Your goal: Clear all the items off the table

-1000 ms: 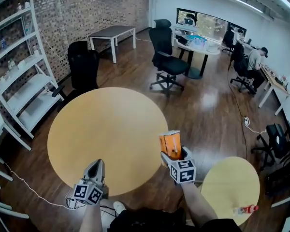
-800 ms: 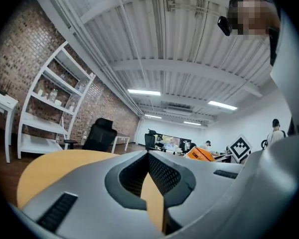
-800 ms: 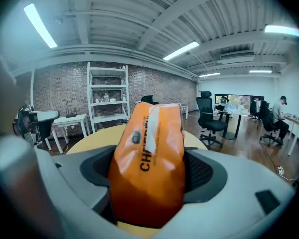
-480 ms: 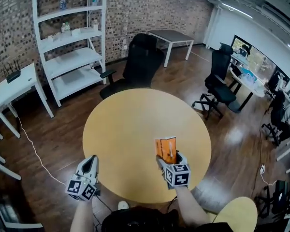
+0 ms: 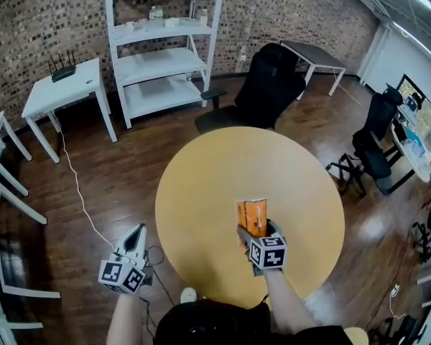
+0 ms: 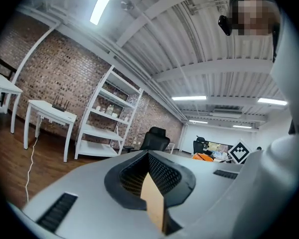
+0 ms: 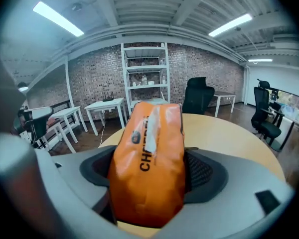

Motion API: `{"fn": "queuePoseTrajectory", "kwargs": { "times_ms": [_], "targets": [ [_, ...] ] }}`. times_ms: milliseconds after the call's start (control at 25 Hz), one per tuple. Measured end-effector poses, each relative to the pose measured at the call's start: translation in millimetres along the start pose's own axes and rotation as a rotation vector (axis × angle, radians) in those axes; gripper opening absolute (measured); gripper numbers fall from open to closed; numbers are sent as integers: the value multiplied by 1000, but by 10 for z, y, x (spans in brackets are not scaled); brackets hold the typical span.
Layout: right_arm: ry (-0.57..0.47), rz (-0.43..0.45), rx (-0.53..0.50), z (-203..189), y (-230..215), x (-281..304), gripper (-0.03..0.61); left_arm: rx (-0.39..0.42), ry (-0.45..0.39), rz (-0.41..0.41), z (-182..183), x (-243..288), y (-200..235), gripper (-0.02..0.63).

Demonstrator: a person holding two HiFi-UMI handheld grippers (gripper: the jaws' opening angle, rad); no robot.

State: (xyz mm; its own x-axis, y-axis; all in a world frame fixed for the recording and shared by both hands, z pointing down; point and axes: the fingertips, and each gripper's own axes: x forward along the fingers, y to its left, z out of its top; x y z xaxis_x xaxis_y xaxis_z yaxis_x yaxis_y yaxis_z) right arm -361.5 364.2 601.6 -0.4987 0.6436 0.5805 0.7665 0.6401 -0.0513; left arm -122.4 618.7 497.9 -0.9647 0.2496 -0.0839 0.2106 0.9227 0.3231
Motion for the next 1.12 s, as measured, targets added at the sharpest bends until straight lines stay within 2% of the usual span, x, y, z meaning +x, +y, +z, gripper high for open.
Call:
{"fn": "queuePoseTrajectory", "kwargs": {
  "times_ms": [240, 400, 640, 800, 1000, 1120],
  "targets": [
    [161, 69, -33, -370, 191, 600, 403, -8, 74, 127, -225, -192, 329, -9],
    [251, 95, -40, -664, 250, 755, 403, -34, 121, 173, -368, -281, 369, -9],
    [324, 79, -54, -971, 270, 966, 403, -54, 201, 185, -638, -281, 393, -9],
    [326, 63, -55, -1049, 371, 1017, 408, -66, 247, 193, -748, -357, 515, -9],
    [354, 64, -72, -1079, 450, 1047, 438, -88, 248, 205, -722, -360, 596, -8],
    [383, 80, -46, -1129, 428, 1091, 478, -103, 234, 171, -731, -268, 539, -9]
  ]
}}
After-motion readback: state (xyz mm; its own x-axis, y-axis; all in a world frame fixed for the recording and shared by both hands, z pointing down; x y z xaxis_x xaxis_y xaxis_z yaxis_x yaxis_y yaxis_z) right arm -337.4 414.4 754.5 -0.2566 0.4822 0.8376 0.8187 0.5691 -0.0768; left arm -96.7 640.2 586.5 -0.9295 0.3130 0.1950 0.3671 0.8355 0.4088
